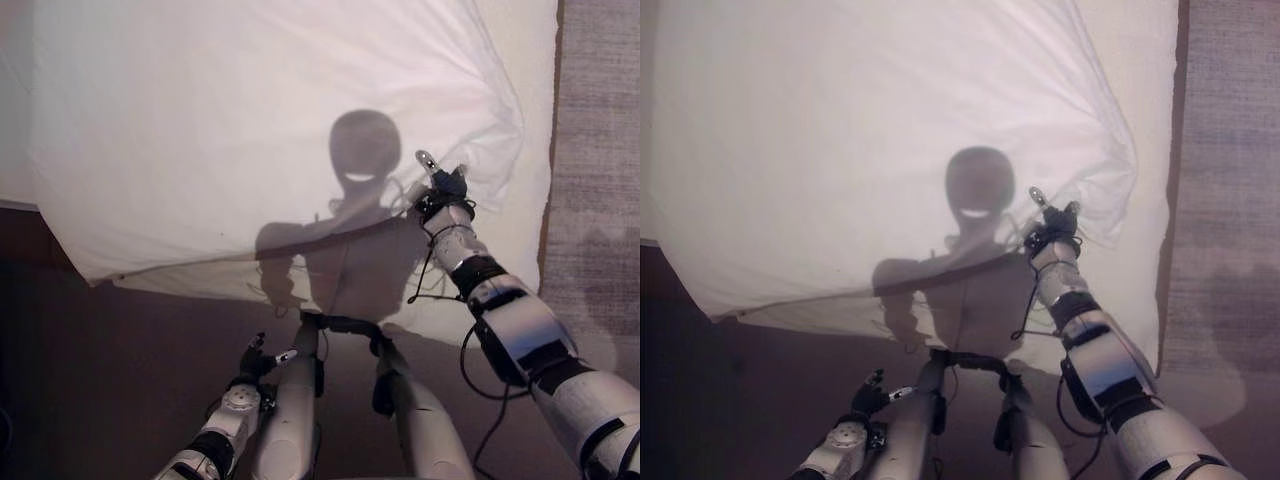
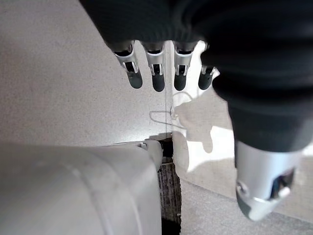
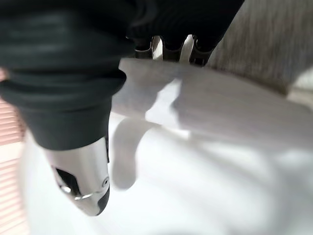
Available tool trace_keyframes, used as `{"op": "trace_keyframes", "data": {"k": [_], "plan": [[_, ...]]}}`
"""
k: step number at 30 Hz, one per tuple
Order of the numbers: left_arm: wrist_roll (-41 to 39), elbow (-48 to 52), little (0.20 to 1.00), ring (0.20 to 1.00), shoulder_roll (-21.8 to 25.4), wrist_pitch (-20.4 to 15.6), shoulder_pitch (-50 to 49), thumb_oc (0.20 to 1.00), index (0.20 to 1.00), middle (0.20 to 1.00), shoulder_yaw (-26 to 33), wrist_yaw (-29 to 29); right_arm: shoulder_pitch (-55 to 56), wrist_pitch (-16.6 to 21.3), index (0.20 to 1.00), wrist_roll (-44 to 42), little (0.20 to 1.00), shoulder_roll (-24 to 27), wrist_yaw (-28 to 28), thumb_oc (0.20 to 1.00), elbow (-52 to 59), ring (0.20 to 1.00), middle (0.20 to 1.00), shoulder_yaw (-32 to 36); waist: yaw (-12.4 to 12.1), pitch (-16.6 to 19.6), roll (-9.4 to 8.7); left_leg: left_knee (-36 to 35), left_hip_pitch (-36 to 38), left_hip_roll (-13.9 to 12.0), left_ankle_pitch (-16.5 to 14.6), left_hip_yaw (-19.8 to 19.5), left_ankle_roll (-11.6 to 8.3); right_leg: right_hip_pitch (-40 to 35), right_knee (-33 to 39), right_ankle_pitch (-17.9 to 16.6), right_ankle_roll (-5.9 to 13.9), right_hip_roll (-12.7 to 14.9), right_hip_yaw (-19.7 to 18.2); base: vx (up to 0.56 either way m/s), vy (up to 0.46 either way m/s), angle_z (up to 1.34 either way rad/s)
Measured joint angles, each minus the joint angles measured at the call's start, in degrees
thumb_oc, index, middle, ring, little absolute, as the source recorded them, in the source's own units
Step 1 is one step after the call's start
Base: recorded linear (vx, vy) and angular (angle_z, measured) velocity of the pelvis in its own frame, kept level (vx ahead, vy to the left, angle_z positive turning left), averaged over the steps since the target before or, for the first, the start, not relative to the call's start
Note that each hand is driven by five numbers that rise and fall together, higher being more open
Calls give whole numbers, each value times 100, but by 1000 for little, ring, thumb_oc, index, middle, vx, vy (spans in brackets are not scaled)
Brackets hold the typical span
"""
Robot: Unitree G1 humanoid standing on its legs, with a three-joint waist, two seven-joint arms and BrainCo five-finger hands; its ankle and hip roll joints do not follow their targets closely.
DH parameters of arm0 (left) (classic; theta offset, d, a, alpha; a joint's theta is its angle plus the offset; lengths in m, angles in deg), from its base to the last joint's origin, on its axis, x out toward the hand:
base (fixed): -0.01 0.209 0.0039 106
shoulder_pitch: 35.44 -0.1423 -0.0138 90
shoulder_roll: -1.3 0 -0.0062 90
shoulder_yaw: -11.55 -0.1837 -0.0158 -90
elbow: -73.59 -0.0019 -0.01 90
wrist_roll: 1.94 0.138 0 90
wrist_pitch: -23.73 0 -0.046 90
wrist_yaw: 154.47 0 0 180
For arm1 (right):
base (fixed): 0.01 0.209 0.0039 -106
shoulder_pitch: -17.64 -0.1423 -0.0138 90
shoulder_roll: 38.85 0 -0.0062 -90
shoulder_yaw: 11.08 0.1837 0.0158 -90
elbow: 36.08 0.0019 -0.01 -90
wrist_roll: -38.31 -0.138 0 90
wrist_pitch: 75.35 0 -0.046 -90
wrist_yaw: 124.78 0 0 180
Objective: Make the bed
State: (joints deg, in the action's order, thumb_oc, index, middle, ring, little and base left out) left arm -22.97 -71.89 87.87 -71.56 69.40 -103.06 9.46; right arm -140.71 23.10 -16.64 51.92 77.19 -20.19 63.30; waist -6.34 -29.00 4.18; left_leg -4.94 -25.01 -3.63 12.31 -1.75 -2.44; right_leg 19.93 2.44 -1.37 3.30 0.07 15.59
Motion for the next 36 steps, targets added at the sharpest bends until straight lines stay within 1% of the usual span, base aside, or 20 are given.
{"op": "trace_keyframes", "data": {"k": [1, 3, 5, 6, 12, 16, 17, 18, 19, 20, 22, 23, 24, 27, 30, 31, 32, 34, 35, 36], "plan": [[0, 5, 1000, 1000, 2, 0, 32, 1000, 1000, 1000, -104, -26, -81, -105, 937, 156, 937, -4, 67, 937, -63, 937, 937, -11, -5, 0, 0, 0, -3, 0, 7, -3, 2, -5, 0, 0, 0, 0, 18, -2, -9, 8], [-1, 29, 1000, 1000, -21, -2, 39, 1000, 1000, 1000, -148, -43, -109, -154, 686, 254, 686, -47, 122, 686, -57, 686, 686, 15, -6, 0, 0, 0, -3, 0, 15, -22, 1, -17, 0, 1, 0, 1, 49, 4, -5, 7], [-6, 33, 1000, 1000, -20, -3, 39, 1000, 1000, 1000, -157, -96, -108, -163, 373, 262, 373, -52, 193, 373, -67, 373, 373, 91, -21, 0, 0, 0, -5, 0, 27, -47, 1, -22, -1, 1, 0, 0, 67, -1, 3, 4], [-16, 30, 1000, 1000, -13, -2, 39, 1000, 1000, 1000, -160, -126, -109, -169, 200, 261, 200, -72, 233, 200, -83, 200, 200, 147, -27, 0, 0, 0, -6, 1, 33, -54, 1, -24, -3, 1, -1, 0, 71, 0, 0, 0], [-53, 15, 1000, 1000, -13, 1, 41, 1000, 1000, 1000, -167, -167, -105, -126, 200, 244, 200, -315, 283, 200, 43, 200, 200, 125, 5, 1, 1, 0, -3, -3, 46, -58, 0, -26, -10, -1, -3, -5, 71, 0, 0, 0], [-222, 230, 1000, 1000, -3, 16, 19, 1000, 1000, 1000, -172, -180, 184, 13, 200, 104, 200, -427, 295, 200, 936, 200, 200, 69, 69, 1, 1, 0, 8, 1, 46, -51, 1, -34, -17, -1, -3, 4, 70, -3, 8, 0], [-504, 703, 1000, 1000, 51, 12, -92, 1000, 1000, 1000, -172, -145, 509, 126, 200, 26, 200, -390, 274, 200, 1581, 200, 200, 52, 54, 1, 1, 0, 18, 4, 47, -42, 2, -40, -31, -1, -3, 8, 70, 0, 0, 0], [-577, 783, 1000, 1000, 44, -53, -85, 1000, 1000, 1000, -177, -116, 527, 181, 200, 15, 200, -414, 260, 200, 1584, 200, 200, 14, 59, 1, 1, 0, 38, 5, 47, -39, 2, -49, -41, 0, -1, 13, 67, 0, 0, 0], [-1040, 1487, 1000, 1000, 108, -13, -204, 1000, 1000, 1000, -191, -69, 861, 224, 200, -203, 200, -418, 291, 200, 2303, 200, 200, 3, 78, 2, -1, 0, 55, 10, 47, -27, 2, -61, -50, 0, -1, 20, 66, -30, 31, -2], [-1153, 1808, 1000, 1000, 148, -40, -265, 1000, 1000, 1000, -239, -32, 1016, 278, 200, -213, 200, -407, 269, 200, 2603, 200, 200, -3, 67, 1, -1, 0, 61, 14, 54, -20, 11, -61, -64, 0, -1, 23, 61, -48, 23, -5], [-1602, 2449, 1000, 1000, 233, -27, -256, 1000, 1000, 1000, -426, 120, 1188, 338, 200, -270, 200, -392, 250, 200, 2936, 200, 200, -83, 90, 1, -2, 0, 137, 14, 54, 2, 12, -107, -86, 0, -1, 29, 35, -43, 10, -4], [-2165, 3235, 1000, 1000, 454, -12, -305, 1000, 1000, 1000, -758, 293, 1393, 383, 200, -298, 200, -348, 234, 200, 3413, 200, 200, -114, 90, 1, -3, 0, 165, 14, 59, 5, 18, -130, -100, 0, -1, 28, 34, -30, 3, -2], [-2433, 3503, 1000, 1000, 470, -48, -245, 1000, 1000, 1000, -889, 515, 1399, 419, 200, -300, 200, -362, 224, 200, 3451, 200, 200, -131, 110, 1, -3, -1, 217, 10, 60, 14, 20, -176, -110, 0, 0, 29, 19, 0, 0, 0], [-3247, 3895, 1000, 1000, 637, 180, 78, 1000, 1000, 1000, -1444, 891, 1397, 421, 200, -299, 200, -363, 233, 200, 3534, 200, 200, -195, 137, 2, -8, -1, 309, 14, 63, 37, 25, -245, -135, 0, -1, 30, -14, -35, -2, -4], [-4006, 3954, 1000, 1000, 563, 436, 256, 1000, 1000, 1000, -1645, 1266, 1375, 428, 200, -273, 200, -403, 224, 200, 3679, 200, 200, -331, 252, 2, -20, -1, 364, 24, 73, 73, 38, -268, -189, 1, 0, 43, -40, -14, -14, -3], [-4144, 3969, 1000, 1000, 472, 469, 321, 1000, 1000, 1000, -1655, 1276, 1372, 424, 200, -255, 200, -395, 229, 200, 3697, 200, 200, -334, 297, -1, -34, -1, 382, 13, 73, 92, 38, -270, -189, -2, -3, 42, -66, -31, -32, -13], [-4500, 3989, 1000, 1000, 492, 507, 301, 1000, 1000, 1000, -1755, 1280, 1382, 415, 200, -241, 200, -360, 227, 200, 3726, 200, 200, -371, 275, -11, -50, -1, 418, 20, 76, 128, 43, -279, -227, -1, 0, 41, -91, -11, -14, -9], [-4797, 4067, 1000, 1000, 493, 515, 332, 1000, 1000, 1000, -1854, 1274, 1378, 411, 200, -220, 200, -305, 228, 200, 3758, 200, 200, -449, 291, -10, -55, -1, 460, 21, 74, 134, 43, -312, -232, 1, 2, 42, -95, -12, -5, -6], [-5206, 4102, 1000, 1000, 443, 518, 407, 1000, 1000, 1000, -1900, 1270, 1370, 403, 200, -190, 200, -264, 226, 200, 3807, 200, 200, -546, 311, -10, -62, -1, 521, 6, 73, 158, 44, -354, -247, 1, 2, 41, -122, -17, -7, -5], [-5275, 4099, 1000, 1000, 436, 519, 422, 1000, 1000, 1000, -1905, 1270, 1370, 401, 200, -190, 200, -270, 224, 200, 3809, 200, 200, -567, 327, -10, -66, -1, 541, 9, 73, 160, 44, -376, -248, 1, 2, 42, -124, -22, -12, -5]]}}
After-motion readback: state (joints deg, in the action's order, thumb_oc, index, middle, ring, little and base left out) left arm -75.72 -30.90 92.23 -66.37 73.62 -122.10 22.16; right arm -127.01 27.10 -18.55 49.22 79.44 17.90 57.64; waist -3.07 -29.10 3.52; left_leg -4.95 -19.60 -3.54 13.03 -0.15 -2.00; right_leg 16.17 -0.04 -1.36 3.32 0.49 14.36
